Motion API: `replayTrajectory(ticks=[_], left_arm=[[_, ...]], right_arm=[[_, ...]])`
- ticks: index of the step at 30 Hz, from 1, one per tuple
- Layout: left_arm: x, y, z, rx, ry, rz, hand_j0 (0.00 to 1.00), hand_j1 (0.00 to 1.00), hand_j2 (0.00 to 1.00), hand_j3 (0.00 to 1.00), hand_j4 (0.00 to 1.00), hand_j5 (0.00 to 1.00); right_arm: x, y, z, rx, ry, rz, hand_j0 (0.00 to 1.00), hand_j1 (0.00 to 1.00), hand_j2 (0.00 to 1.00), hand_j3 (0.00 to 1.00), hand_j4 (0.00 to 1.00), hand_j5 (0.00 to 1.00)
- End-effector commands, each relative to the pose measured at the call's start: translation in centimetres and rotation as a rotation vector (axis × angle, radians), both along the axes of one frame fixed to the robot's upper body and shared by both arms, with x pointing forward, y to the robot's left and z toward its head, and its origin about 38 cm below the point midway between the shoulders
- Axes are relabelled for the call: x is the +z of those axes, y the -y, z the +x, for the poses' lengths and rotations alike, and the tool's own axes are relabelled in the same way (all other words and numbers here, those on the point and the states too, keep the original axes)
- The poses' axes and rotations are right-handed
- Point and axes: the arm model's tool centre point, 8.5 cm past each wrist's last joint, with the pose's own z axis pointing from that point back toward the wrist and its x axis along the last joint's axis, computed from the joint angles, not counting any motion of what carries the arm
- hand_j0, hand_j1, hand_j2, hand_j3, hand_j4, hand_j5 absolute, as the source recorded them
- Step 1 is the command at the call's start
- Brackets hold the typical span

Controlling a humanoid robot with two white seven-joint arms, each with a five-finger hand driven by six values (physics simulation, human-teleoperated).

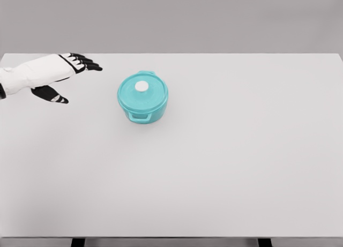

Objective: Open the lid of the pot with left arm

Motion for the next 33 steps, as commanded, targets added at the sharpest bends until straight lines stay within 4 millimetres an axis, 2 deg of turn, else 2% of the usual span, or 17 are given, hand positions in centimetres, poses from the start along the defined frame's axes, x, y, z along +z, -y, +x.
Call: replayTrajectory(ticks=[1,5,8,11,13,14,16,18,19,22,26,29,33], left_arm=[[-0.1,0.2,0.0,-0.002,-0.006,-0.003,1.0,1.0,1.0,1.0,1.0,1.0],[-0.7,-0.4,0.2,0.019,-0.02,-0.001,1.0,1.0,1.0,1.0,1.0,1.0],[-1.3,0.5,0.5,0.01,-0.014,0.023,1.0,1.0,1.0,1.0,1.0,1.0],[-0.5,1.0,0.9,-0.003,0.002,0.025,1.0,1.0,1.0,1.0,1.0,1.0],[0.3,3.9,1.6,-0.088,-0.004,0.04,1.0,1.0,1.0,1.0,1.0,1.0],[1.5,6.5,2.6,-0.16,-0.02,0.035,1.0,1.0,1.0,1.0,1.0,1.0],[1.3,8.9,3.1,-0.232,-0.07,0.085,1.0,1.0,1.0,1.0,1.0,1.0],[1.0,12.3,3.4,-0.312,-0.08,0.14,1.0,1.0,1.0,1.0,1.0,1.0],[2.0,13.4,3.4,-0.345,-0.06,0.171,1.0,1.0,1.0,1.0,1.0,1.0],[2.5,15.4,3.8,-0.379,-0.039,0.205,1.0,1.0,1.0,1.0,1.0,1.0],[2.4,17.2,4.0,-0.41,-0.03,0.239,1.0,1.0,1.0,1.0,1.0,1.0],[2.2,16.9,4.4,-0.396,0.011,0.321,1.0,1.0,1.0,1.0,1.0,1.0],[2.2,16.8,4.5,-0.391,0.022,0.345,1.0,1.0,1.0,1.0,1.0,1.0]], right_arm=[[0.0,0.1,-0.1,0.0,-0.002,-0.002,1.0,1.0,1.0,1.0,1.0,1.0],[0.0,0.1,-0.3,-0.001,-0.005,-0.002,1.0,1.0,1.0,1.0,1.0,1.0],[0.0,0.1,-0.2,-0.001,-0.004,-0.002,1.0,1.0,1.0,1.0,1.0,1.0],[0.0,0.1,-0.3,0.001,-0.005,-0.002,1.0,1.0,1.0,1.0,1.0,1.0],[0.0,0.1,-0.2,-0.001,-0.004,-0.002,1.0,1.0,1.0,1.0,1.0,1.0],[0.0,0.1,-0.3,-0.001,-0.005,-0.002,1.0,1.0,1.0,1.0,1.0,1.0],[0.0,0.1,-0.2,-0.001,-0.004,-0.002,1.0,1.0,1.0,1.0,1.0,1.0],[0.0,0.1,-0.3,-0.001,-0.005,-0.002,1.0,1.0,1.0,1.0,1.0,1.0],[0.0,0.1,-0.2,-0.001,-0.004,-0.002,1.0,1.0,1.0,1.0,1.0,1.0],[0.0,0.1,-0.2,-0.001,-0.004,-0.002,1.0,1.0,1.0,1.0,1.0,1.0],[0.0,0.1,-0.2,-0.001,-0.004,-0.002,1.0,1.0,1.0,1.0,1.0,1.0],[0.0,0.1,-0.2,-0.001,-0.004,-0.002,1.0,1.0,1.0,1.0,1.0,1.0],[0.0,0.1,-0.2,-0.001,-0.004,-0.002,1.0,1.0,1.0,1.0,1.0,1.0]])
